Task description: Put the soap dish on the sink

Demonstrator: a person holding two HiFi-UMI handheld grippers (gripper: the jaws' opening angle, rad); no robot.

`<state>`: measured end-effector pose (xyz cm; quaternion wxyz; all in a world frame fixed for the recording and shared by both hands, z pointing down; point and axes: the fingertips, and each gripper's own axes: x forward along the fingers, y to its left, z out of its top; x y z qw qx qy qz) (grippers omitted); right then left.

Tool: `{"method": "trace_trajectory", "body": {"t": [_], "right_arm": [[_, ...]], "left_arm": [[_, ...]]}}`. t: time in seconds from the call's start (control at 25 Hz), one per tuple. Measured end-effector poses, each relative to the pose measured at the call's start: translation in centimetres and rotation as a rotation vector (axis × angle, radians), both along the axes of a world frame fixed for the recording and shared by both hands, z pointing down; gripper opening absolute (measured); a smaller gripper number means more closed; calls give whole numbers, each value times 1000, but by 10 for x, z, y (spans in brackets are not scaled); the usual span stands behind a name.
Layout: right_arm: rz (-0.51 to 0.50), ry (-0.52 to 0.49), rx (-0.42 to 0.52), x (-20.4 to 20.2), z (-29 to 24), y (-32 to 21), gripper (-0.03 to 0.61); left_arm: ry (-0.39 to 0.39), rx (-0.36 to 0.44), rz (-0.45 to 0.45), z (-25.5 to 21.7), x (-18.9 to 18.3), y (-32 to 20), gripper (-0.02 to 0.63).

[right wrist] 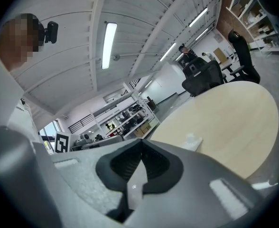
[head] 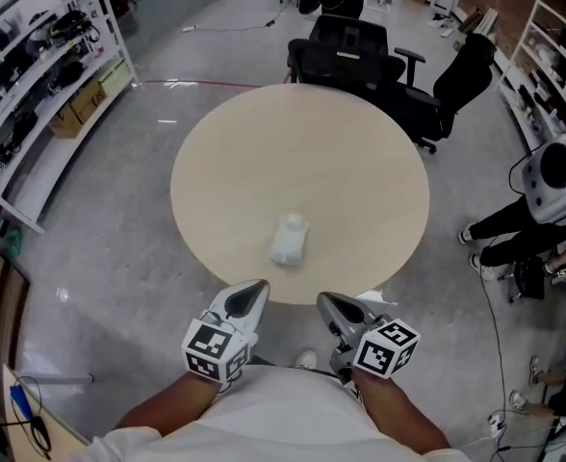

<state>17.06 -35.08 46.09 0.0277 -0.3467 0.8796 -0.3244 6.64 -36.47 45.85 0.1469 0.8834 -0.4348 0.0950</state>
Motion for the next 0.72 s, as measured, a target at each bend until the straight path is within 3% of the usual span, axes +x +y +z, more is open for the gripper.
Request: {"method": "trace_trajectory", "body": {"t": [0.4,0.72], "right_arm": [[136,-7,13,-25,-4,-14,2],[162,39,8,-45,-3,-18,2]], "left_arm": [[-8,26,104,-11,-30,-26,8],[13,9,135,-9,-47,-35,8]]}}
